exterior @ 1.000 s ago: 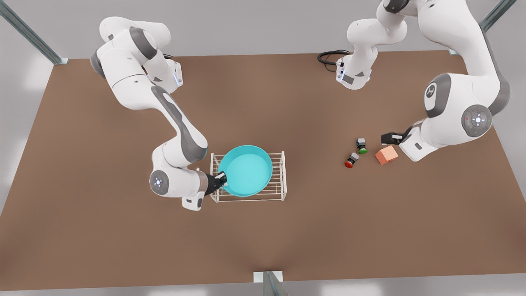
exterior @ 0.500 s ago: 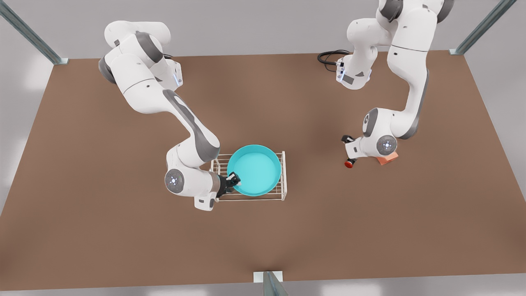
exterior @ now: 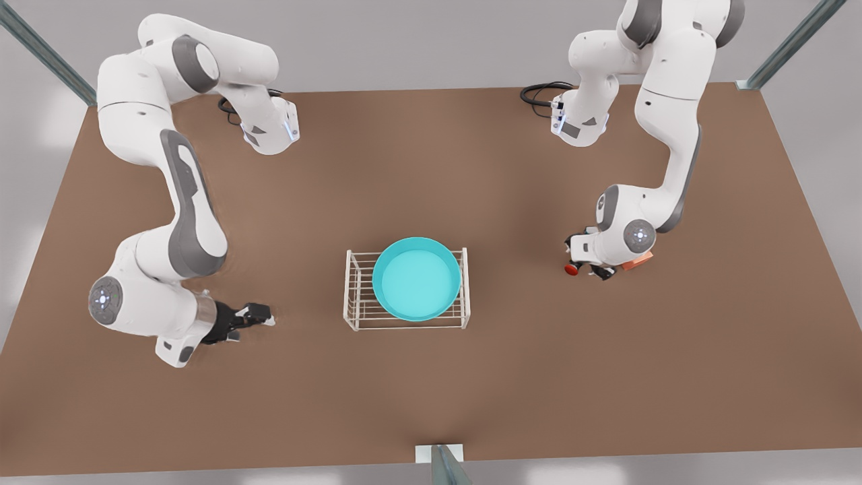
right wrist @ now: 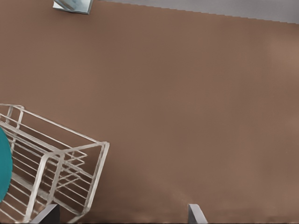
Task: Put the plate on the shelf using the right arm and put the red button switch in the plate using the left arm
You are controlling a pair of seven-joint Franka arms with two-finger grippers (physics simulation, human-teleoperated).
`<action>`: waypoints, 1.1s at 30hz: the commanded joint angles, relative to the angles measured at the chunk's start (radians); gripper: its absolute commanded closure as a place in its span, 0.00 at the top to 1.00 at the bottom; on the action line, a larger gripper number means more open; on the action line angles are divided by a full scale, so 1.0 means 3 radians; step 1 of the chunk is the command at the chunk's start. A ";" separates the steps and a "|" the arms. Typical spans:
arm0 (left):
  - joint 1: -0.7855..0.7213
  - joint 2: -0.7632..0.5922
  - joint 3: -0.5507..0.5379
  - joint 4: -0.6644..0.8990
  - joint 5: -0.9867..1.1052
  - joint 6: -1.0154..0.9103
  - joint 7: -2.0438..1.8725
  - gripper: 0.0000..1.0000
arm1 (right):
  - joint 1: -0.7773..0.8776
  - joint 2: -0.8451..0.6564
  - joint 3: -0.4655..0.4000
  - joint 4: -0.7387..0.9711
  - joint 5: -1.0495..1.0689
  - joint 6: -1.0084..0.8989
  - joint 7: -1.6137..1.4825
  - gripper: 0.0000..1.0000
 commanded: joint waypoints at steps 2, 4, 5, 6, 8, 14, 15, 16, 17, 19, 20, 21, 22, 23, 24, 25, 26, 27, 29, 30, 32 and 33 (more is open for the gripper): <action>-0.0022 0.0000 0.0002 -0.0027 0.0010 0.0075 0.0793 1.00 | -0.0121 -0.0085 -0.0203 0.0038 -0.1184 -0.1041 -0.0084 1.00; -0.0007 0.0020 0.0002 -0.0083 0.0015 0.0233 0.0793 1.00 | -0.0075 -0.0330 -0.0264 0.0069 -0.1488 -0.1384 -0.0110 1.00; 0.0009 0.0025 0.0013 -0.0089 0.0015 0.0223 0.0549 1.00 | -0.0059 -0.0678 -0.0274 -0.0074 -0.1411 -0.1425 -0.0115 1.00; 0.0003 0.0025 0.0013 -0.0104 0.0015 0.0203 0.0012 1.00 | -0.0054 -0.1005 -0.0407 -0.0217 -0.1054 -0.1425 -0.0115 1.00; 0.0003 0.0025 0.0023 -0.0140 0.0015 0.0182 -0.0464 1.00 | -0.0060 -0.1476 -0.0453 -0.0545 -0.0670 -0.1420 -0.0084 1.00; -0.0007 0.0051 0.0028 -0.0221 0.0015 0.0182 -0.1114 1.00 | -0.0060 -0.1568 -0.0515 -0.0678 -0.0577 -0.1384 -0.0079 1.00; -0.0012 0.0066 0.0028 -0.0221 0.0015 0.0182 -0.1288 1.00 | -0.0060 -0.1578 -0.0520 -0.0683 -0.0577 -0.1384 -0.0074 1.00; -0.0022 0.0066 0.0028 -0.0221 0.0015 0.0182 -0.1359 1.00 | -0.0060 -0.1583 -0.0530 -0.0703 -0.0577 -0.1384 -0.0074 1.00; -0.0022 0.0066 0.0028 -0.0221 0.0015 0.0182 -0.1400 1.00 | -0.0060 -0.1583 -0.0535 -0.0709 -0.0577 -0.1384 -0.0074 1.00; -0.0027 0.0087 0.0028 -0.0221 0.0015 0.0182 -0.1400 1.00 | -0.0060 -0.1583 -0.0550 -0.0709 -0.0577 -0.1384 -0.0084 1.00; -0.0027 0.0092 0.0028 -0.0216 0.0021 0.0182 -0.1370 1.00 | -0.0054 -0.1578 -0.0576 -0.0709 -0.0577 -0.1389 -0.0099 1.00; -0.0032 0.0102 0.0028 -0.0216 0.0026 0.0182 -0.1299 1.00 | -0.0054 -0.1578 -0.0586 -0.0709 -0.0577 -0.1394 -0.0105 1.00; -0.0027 0.0127 0.0028 -0.0201 0.0133 0.0193 -0.1221 1.00 | -0.0054 -0.1573 -0.0597 -0.0724 -0.0577 -0.1400 -0.0110 1.00; -0.0027 0.0148 0.0028 -0.0201 0.0138 0.0198 -0.1221 1.00 | -0.0054 -0.1573 -0.0602 -0.0729 -0.0577 -0.1400 -0.0115 1.00; -0.0032 0.0153 0.0028 -0.0201 0.0138 0.0198 -0.1226 1.00 | -0.0054 -0.1573 -0.0607 -0.0729 -0.0577 -0.1400 -0.0115 1.00; -0.0053 0.0173 0.0028 -0.0201 0.0138 0.0203 -0.1226 1.00 | -0.0054 -0.1568 -0.0612 -0.0729 -0.0577 -0.1400 -0.0115 1.00; -0.0058 0.0173 0.0028 -0.0201 0.0138 0.0203 -0.1226 1.00 | -0.0054 -0.1568 -0.0632 -0.0749 -0.0572 -0.1400 -0.0120 1.00; -0.0058 0.0179 0.0028 -0.0201 0.0138 0.0203 -0.1226 1.00 | -0.0054 -0.1568 -0.0642 -0.0755 -0.0547 -0.1400 -0.0120 1.00; -0.0073 0.0179 0.0028 -0.0201 0.0138 0.0198 -0.1237 0.83 | -0.0049 -0.1568 -0.0668 -0.0765 -0.0526 -0.1400 -0.0120 1.00; -0.0073 0.0179 0.0028 -0.0201 0.0138 0.0203 -0.1242 0.80 | -0.0049 -0.1568 -0.0668 -0.0775 -0.0526 -0.1400 -0.0120 1.00; -0.0073 0.0179 0.0028 -0.0201 0.0138 0.0198 -0.1242 0.69 | -0.0044 -0.1568 -0.0694 -0.0775 -0.0501 -0.1400 -0.0125 1.00; -0.0073 0.0179 0.0028 -0.0201 0.0138 0.0198 -0.1242 0.61 | -0.0044 -0.1568 -0.0694 -0.0780 -0.0501 -0.1400 -0.0125 1.00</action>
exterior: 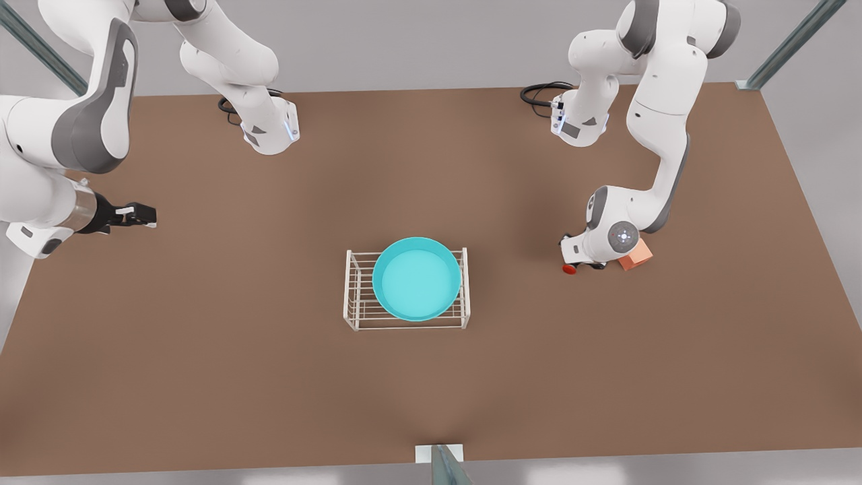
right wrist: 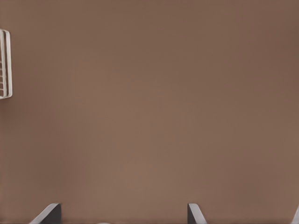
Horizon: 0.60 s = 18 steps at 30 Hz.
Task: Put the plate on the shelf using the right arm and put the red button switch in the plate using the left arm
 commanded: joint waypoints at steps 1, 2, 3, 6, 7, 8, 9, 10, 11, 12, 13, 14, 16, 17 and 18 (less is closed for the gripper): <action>0.0002 -0.0006 0.0000 0.0004 0.0001 -0.0001 -0.0367 0.52 | 0.0003 -0.0004 -0.0004 -0.0002 0.0023 -0.0009 -0.0035 1.00; 0.0002 -0.0006 0.0000 0.0004 -0.0004 -0.0006 -0.0372 0.47 | 0.0008 -0.0004 -0.0030 -0.0002 0.0023 -0.0009 -0.0035 1.00; 0.0007 -0.0011 0.0000 0.0010 -0.0019 -0.0006 -0.0377 0.42 | 0.0008 -0.0004 -0.0040 -0.0002 0.0028 -0.0009 -0.0040 1.00; 0.0012 -0.0022 0.0000 0.0020 -0.0024 -0.0011 -0.0443 0.36 | 0.0013 -0.0004 -0.0045 -0.0002 0.0043 -0.0015 -0.0040 1.00; 0.0012 -0.0022 0.0000 0.0020 -0.0024 -0.0011 -0.0449 0.36 | 0.0013 0.0002 -0.0045 -0.0002 0.0043 -0.0015 -0.0040 1.00; 0.0012 -0.0027 0.0000 0.0030 -0.0029 -0.0016 -0.0454 0.36 | 0.0013 0.0002 -0.0045 -0.0002 0.0043 -0.0015 -0.0040 1.00; 0.0012 -0.0027 0.0005 0.0035 -0.0029 -0.0016 -0.0454 0.36 | 0.0018 0.0002 -0.0045 -0.0002 0.0043 -0.0015 -0.0040 1.00; 0.0012 -0.0057 0.0000 0.0061 -0.0034 -0.0031 -0.0484 0.36 | 0.0018 0.0002 -0.0045 -0.0002 0.0043 -0.0015 -0.0040 1.00; -0.0003 -0.0154 0.0000 0.0122 -0.0060 -0.0164 -0.0683 0.36 | 0.0018 0.0002 -0.0045 -0.0002 0.0043 -0.0015 -0.0040 1.00; -0.0064 -0.0262 0.0000 0.0301 -0.0116 -0.0501 -0.1071 0.36 | 0.0018 0.0002 -0.0045 -0.0002 0.0043 -0.0009 -0.0040 1.00; -0.0105 -0.0323 -0.0016 0.0423 -0.0116 -0.0629 -0.1521 0.36 | 0.0023 0.0002 -0.0045 -0.0002 0.0043 -0.0015 -0.0040 1.00; -0.0171 -0.0369 -0.0026 0.0561 -0.0142 -0.0772 -0.1849 0.36 | 0.0023 0.0002 -0.0045 -0.0002 0.0043 -0.0015 -0.0040 1.00; -0.0340 -0.0436 -0.0031 0.0899 -0.0183 -0.1064 -0.2386 0.36 | 0.0023 0.0002 -0.0066 -0.0002 0.0048 -0.0020 -0.0040 1.00; -0.0335 -0.0471 -0.0031 0.1067 -0.0188 -0.1283 -0.2443 0.36 | 0.0023 0.0002 -0.0066 -0.0002 0.0048 -0.0020 -0.0040 1.00; -0.0320 -0.0487 -0.0031 0.1415 -0.0336 -0.1657 -0.2570 0.36 | 0.0023 -0.0009 -0.0076 -0.0002 0.0048 -0.0020 -0.0045 1.00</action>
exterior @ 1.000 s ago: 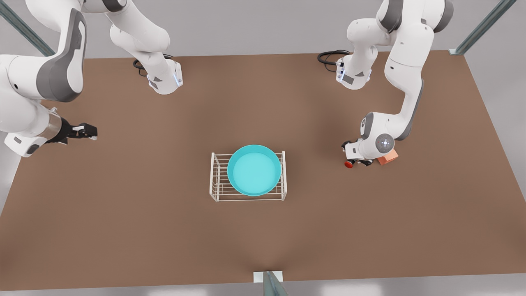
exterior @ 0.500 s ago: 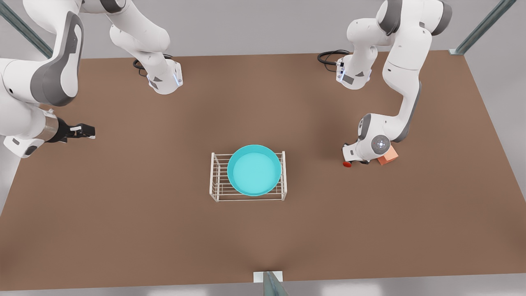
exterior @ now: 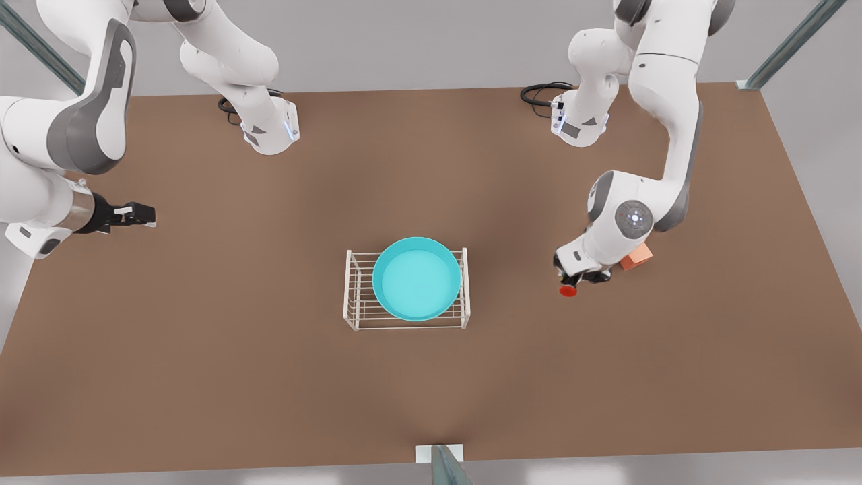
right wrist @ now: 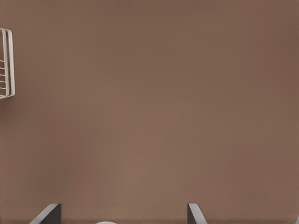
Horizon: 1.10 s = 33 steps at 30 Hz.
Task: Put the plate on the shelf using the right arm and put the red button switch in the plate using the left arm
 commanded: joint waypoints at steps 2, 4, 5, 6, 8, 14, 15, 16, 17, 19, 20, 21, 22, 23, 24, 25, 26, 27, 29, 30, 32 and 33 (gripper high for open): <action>-0.0002 -0.0023 -0.0001 0.0434 -0.0290 -0.1017 -0.1892 0.36 | 0.0002 -0.0026 -0.0020 0.0001 -0.0006 0.0015 -0.0024 1.00; -0.0110 0.0023 -0.0001 0.0577 -0.0316 -0.1028 -0.2143 0.36 | 0.0002 -0.0056 -0.0051 0.0001 -0.0052 0.0030 -0.0019 1.00; -0.0243 0.0074 -0.0001 0.0603 -0.0301 -0.1007 -0.2311 0.36 | 0.0007 -0.0062 -0.0051 0.0001 -0.0057 0.0040 -0.0014 1.00; -0.0401 0.0187 -0.0001 0.0695 -0.0250 -0.1002 -0.2455 0.36 | 0.0007 -0.0062 -0.0051 0.0001 -0.0057 0.0045 -0.0009 1.00; -0.0626 0.0452 -0.0001 0.1017 -0.0204 -0.0997 -0.2930 0.36 | 0.0027 -0.0082 -0.0056 0.0001 -0.0057 0.0040 0.0027 1.00; -0.1204 0.1311 0.0004 0.2351 0.0016 -0.1023 -0.4428 0.36 | 0.0125 -0.0123 -0.0112 -0.0060 -0.0052 0.0040 0.0068 1.00; -0.1311 0.1393 0.0015 0.2464 0.0118 -0.1007 -0.4643 0.36 | 0.0135 -0.0123 -0.0112 -0.0060 -0.0052 0.0040 0.0068 1.00; -0.1378 0.1424 0.0015 0.2490 0.0129 -0.0961 -0.4827 0.36 | 0.0145 -0.0118 -0.0117 -0.0060 -0.0052 0.0040 0.0068 1.00; -0.1414 0.1424 0.0010 0.2556 0.0124 -0.0941 -0.4970 0.36 | 0.0145 -0.0118 -0.0123 -0.0060 -0.0052 0.0040 0.0068 1.00; -0.1516 0.1542 -0.0006 0.2577 0.0129 -0.0706 -0.5190 0.37 | 0.0150 -0.0123 -0.0123 -0.0060 -0.0052 0.0045 0.0068 1.00; -0.1557 0.1608 -0.0006 0.2618 0.0129 -0.0634 -0.5252 0.37 | 0.0150 -0.0123 -0.0123 -0.0060 -0.0052 0.0045 0.0068 1.00; -0.1572 0.1634 -0.0006 0.2618 0.0190 -0.0588 -0.5247 0.48 | 0.0150 -0.0123 -0.0123 -0.0060 -0.0052 0.0045 0.0068 1.00; -0.1577 0.1654 -0.0006 0.2618 0.0200 -0.0578 -0.5247 1.00 | 0.0150 -0.0123 -0.0123 -0.0060 -0.0052 0.0045 0.0068 1.00; -0.1577 0.1654 -0.0006 0.2618 0.0200 -0.0578 -0.5247 1.00 | 0.0150 -0.0123 -0.0123 -0.0060 -0.0052 0.0040 0.0068 1.00; -0.1577 0.1654 -0.0006 0.2623 0.0200 -0.0593 -0.5247 1.00 | 0.0150 -0.0123 -0.0123 -0.0060 -0.0052 0.0040 0.0068 1.00; -0.1572 0.1654 -0.0001 0.2623 0.0205 -0.0608 -0.5242 1.00 | 0.0150 -0.0128 -0.0123 -0.0060 -0.0052 0.0040 0.0068 1.00; -0.1557 0.1639 0.0004 0.2623 0.0205 -0.0644 -0.5216 1.00 | 0.0150 -0.0123 -0.0123 -0.0060 -0.0052 0.0040 0.0068 1.00; -0.1516 0.1603 -0.0001 0.2623 0.0205 -0.0716 -0.5206 1.00 | 0.0150 -0.0123 -0.0128 -0.0060 -0.0052 0.0040 0.0068 1.00; -0.1225 0.1276 0.0010 0.2618 0.0078 -0.1390 -0.4368 1.00 | 0.0160 -0.0133 -0.0123 -0.0055 -0.0052 0.0040 0.0068 1.00; -0.1041 0.1113 0.0015 0.2618 0.0047 -0.1747 -0.3787 1.00 | 0.0166 -0.0133 -0.0123 -0.0055 -0.0057 0.0040 0.0068 1.00; -0.0657 0.0775 0.0035 0.2612 0.0138 -0.2408 -0.2493 1.00 | 0.0186 -0.0133 -0.0128 -0.0029 -0.0077 0.0045 0.0058 1.00; -0.0591 0.0668 0.0035 0.2587 0.0312 -0.2510 -0.1921 1.00 | 0.0196 -0.0133 -0.0123 -0.0019 -0.0199 0.0045 0.0068 1.00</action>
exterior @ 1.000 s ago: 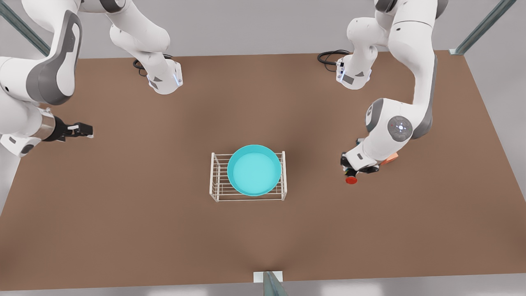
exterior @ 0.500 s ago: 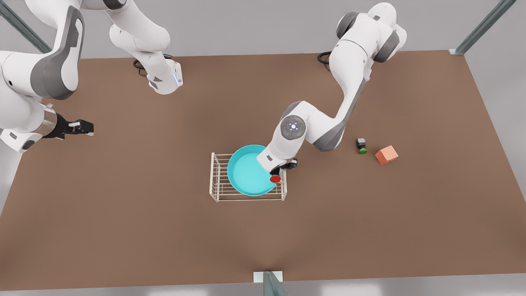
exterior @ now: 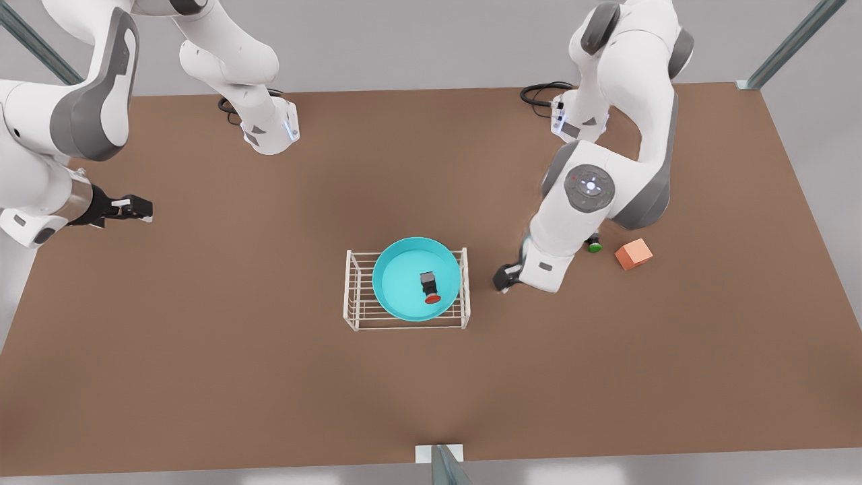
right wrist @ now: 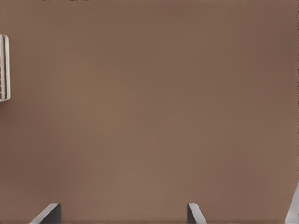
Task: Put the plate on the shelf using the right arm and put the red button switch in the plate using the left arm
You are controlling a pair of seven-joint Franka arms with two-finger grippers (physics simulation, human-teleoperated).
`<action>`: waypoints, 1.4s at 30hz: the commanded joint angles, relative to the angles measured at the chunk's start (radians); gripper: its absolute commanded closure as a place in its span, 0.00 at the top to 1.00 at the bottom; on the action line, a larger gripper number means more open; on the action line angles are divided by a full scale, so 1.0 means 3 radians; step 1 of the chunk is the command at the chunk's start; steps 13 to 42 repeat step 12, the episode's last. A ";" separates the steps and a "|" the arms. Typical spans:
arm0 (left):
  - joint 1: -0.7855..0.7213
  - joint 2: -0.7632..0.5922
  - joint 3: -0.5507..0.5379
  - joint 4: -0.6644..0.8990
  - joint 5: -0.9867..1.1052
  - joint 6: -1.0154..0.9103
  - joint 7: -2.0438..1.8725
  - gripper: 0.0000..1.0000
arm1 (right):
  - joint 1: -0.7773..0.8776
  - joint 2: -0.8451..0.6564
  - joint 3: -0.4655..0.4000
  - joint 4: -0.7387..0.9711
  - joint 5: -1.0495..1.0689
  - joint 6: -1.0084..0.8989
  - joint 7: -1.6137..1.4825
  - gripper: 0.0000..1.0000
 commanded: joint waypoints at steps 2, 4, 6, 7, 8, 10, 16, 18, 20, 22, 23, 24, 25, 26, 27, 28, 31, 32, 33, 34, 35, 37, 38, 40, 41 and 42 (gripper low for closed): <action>0.0298 -0.0452 -0.0007 -0.0243 0.0289 -0.1135 0.2907 1.00 | 0.0024 -0.0004 0.0006 0.0010 -0.0121 0.0006 0.0127 1.00; 0.0396 -0.0672 -0.0013 -0.0454 0.0197 -0.0966 0.2908 1.00 | 0.0029 -0.0024 0.0006 0.0000 -0.0116 0.0006 0.0132 1.00; 0.0437 -0.0652 -0.0013 -0.0433 0.0192 -0.1058 0.2821 1.00 | 0.0029 -0.0055 0.0006 -0.0021 -0.0121 0.0001 0.0188 1.00; 0.0437 -0.0647 -0.0013 -0.0423 0.0192 -0.1048 0.2821 1.00 | 0.0034 -0.0055 0.0006 -0.0021 -0.0121 -0.0004 0.0209 1.00; 0.0437 -0.0647 -0.0013 -0.0423 0.0197 -0.1043 0.2795 1.00 | 0.0039 -0.0055 0.0006 -0.0026 -0.0121 0.0001 0.0214 1.00; 0.0437 -0.0667 -0.0018 -0.0397 0.0192 -0.1048 0.2800 1.00 | 0.0039 -0.0055 0.0006 -0.0026 -0.0126 -0.0004 0.0209 1.00; 0.0437 -0.0667 -0.0023 -0.0397 0.0187 -0.1048 0.2800 1.00 | 0.0039 -0.0050 0.0006 -0.0026 -0.0121 -0.0004 0.0214 1.00; 0.0437 -0.0667 -0.0023 -0.0397 0.0187 -0.1048 0.2800 1.00 | 0.0039 -0.0050 0.0006 -0.0026 -0.0121 -0.0004 0.0214 1.00; 0.0437 -0.0667 -0.0023 -0.0397 0.0187 -0.1048 0.2800 1.00 | 0.0039 -0.0050 0.0006 -0.0026 -0.0121 -0.0004 0.0214 1.00; 0.0437 -0.0667 -0.0023 -0.0397 0.0187 -0.1048 0.2800 1.00 | 0.0039 -0.0050 0.0006 -0.0026 -0.0121 -0.0004 0.0214 1.00; 0.0437 -0.0667 -0.0023 -0.0397 0.0187 -0.1048 0.2800 1.00 | 0.0039 -0.0050 0.0006 -0.0026 -0.0121 -0.0004 0.0214 1.00; 0.0437 -0.0667 -0.0023 -0.0397 0.0187 -0.1048 0.2800 1.00 | 0.0039 -0.0050 0.0006 -0.0026 -0.0121 -0.0004 0.0214 1.00; 0.0437 -0.0667 -0.0023 -0.0397 0.0187 -0.1048 0.2800 1.00 | 0.0039 -0.0050 0.0006 -0.0026 -0.0121 -0.0004 0.0214 1.00; 0.0437 -0.0667 -0.0023 -0.0397 0.0187 -0.1048 0.2800 1.00 | 0.0039 -0.0050 0.0006 -0.0026 -0.0121 -0.0004 0.0214 1.00; 0.0437 -0.0667 -0.0023 -0.0397 0.0187 -0.1048 0.2800 1.00 | 0.0039 -0.0050 0.0006 -0.0026 -0.0121 -0.0004 0.0214 1.00; 0.0437 -0.0667 -0.0023 -0.0397 0.0187 -0.1048 0.2800 1.00 | 0.0039 -0.0050 0.0006 -0.0026 -0.0121 -0.0004 0.0214 1.00; 0.0437 -0.0667 -0.0023 -0.0397 0.0187 -0.1048 0.2800 1.00 | 0.0039 -0.0050 0.0006 -0.0026 -0.0121 -0.0004 0.0214 1.00; 0.0437 -0.0667 -0.0023 -0.0397 0.0187 -0.1048 0.2800 1.00 | 0.0039 -0.0050 0.0006 -0.0026 -0.0121 -0.0004 0.0214 1.00; 0.0437 -0.0667 -0.0023 -0.0397 0.0187 -0.1048 0.2800 1.00 | 0.0039 -0.0050 0.0006 -0.0026 -0.0121 -0.0004 0.0214 1.00; 0.0437 -0.0667 -0.0023 -0.0397 0.0187 -0.1048 0.2800 1.00 | 0.0039 -0.0050 0.0006 -0.0026 -0.0121 -0.0004 0.0214 1.00; 0.0437 -0.0667 -0.0023 -0.0397 0.0187 -0.1048 0.2800 1.00 | 0.0039 -0.0050 0.0006 -0.0026 -0.0121 -0.0004 0.0214 1.00; 0.0437 -0.0667 -0.0023 -0.0397 0.0187 -0.1048 0.2800 1.00 | 0.0039 -0.0050 0.0006 -0.0026 -0.0121 -0.0004 0.0214 1.00; 0.0437 -0.0667 -0.0023 -0.0397 0.0187 -0.1048 0.2800 1.00 | 0.0039 -0.0050 0.0006 -0.0026 -0.0121 -0.0004 0.0214 1.00; 0.0437 -0.0667 -0.0023 -0.0397 0.0187 -0.1048 0.2800 1.00 | 0.0039 -0.0050 0.0006 -0.0026 -0.0121 -0.0004 0.0214 1.00; 0.0437 -0.0667 -0.0023 -0.0397 0.0187 -0.1048 0.2800 1.00 | 0.0039 -0.0050 0.0006 -0.0026 -0.0121 -0.0004 0.0214 1.00; 0.0437 -0.0667 -0.0023 -0.0397 0.0187 -0.1048 0.2800 1.00 | 0.0039 -0.0050 0.0006 -0.0026 -0.0121 -0.0004 0.0214 1.00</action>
